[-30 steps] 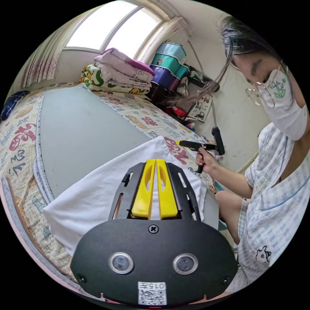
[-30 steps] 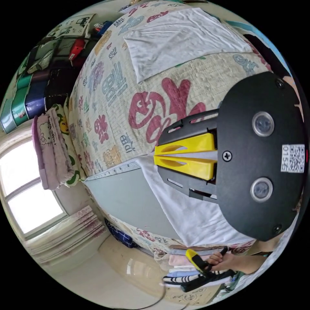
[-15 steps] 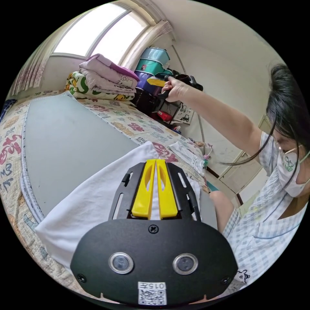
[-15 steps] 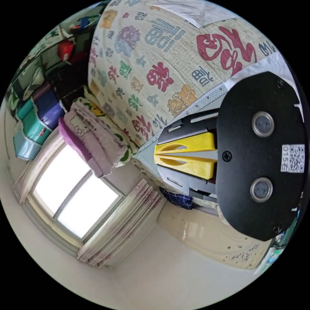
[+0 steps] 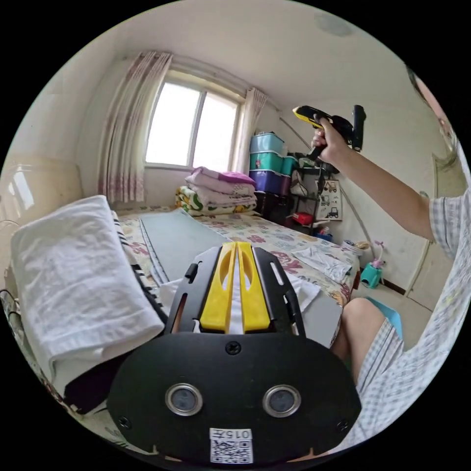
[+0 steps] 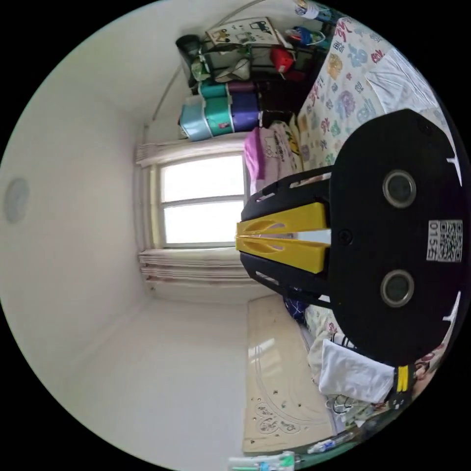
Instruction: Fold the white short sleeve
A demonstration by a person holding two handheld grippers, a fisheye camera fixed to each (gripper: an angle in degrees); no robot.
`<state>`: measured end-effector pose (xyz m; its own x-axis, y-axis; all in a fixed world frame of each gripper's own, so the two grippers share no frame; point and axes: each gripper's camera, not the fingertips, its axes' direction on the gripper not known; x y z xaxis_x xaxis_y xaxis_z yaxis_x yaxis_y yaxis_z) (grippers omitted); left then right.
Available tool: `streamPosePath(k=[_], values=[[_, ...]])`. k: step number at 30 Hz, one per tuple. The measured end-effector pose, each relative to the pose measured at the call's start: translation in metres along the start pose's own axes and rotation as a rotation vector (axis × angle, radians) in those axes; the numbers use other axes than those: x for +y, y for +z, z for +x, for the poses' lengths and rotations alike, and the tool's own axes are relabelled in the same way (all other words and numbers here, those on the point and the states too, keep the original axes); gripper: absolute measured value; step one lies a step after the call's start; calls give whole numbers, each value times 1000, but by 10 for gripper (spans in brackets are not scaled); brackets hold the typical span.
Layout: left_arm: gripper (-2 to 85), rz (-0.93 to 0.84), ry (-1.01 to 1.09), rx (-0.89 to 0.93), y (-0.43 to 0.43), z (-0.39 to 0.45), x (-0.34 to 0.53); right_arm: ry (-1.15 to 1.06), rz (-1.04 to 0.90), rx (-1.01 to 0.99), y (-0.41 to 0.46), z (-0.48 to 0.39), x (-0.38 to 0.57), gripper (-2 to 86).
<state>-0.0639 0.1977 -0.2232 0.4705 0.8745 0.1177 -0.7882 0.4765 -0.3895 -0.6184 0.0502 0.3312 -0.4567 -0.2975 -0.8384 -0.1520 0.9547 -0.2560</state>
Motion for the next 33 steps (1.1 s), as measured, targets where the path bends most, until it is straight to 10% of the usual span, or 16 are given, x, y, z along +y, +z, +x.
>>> streamPosePath(k=[12,24,33], values=[[-8,-240,-30,-66,-44,29,25,-285,-379,-284,-218,-20,235,-10],[69,-497,-253,33,137,-24,10,-142,-977,-595,-143,-35,445,67],[115,-461,-438,-440,194,-63,0,-301,-1094,-502,-79,-35,525,110]])
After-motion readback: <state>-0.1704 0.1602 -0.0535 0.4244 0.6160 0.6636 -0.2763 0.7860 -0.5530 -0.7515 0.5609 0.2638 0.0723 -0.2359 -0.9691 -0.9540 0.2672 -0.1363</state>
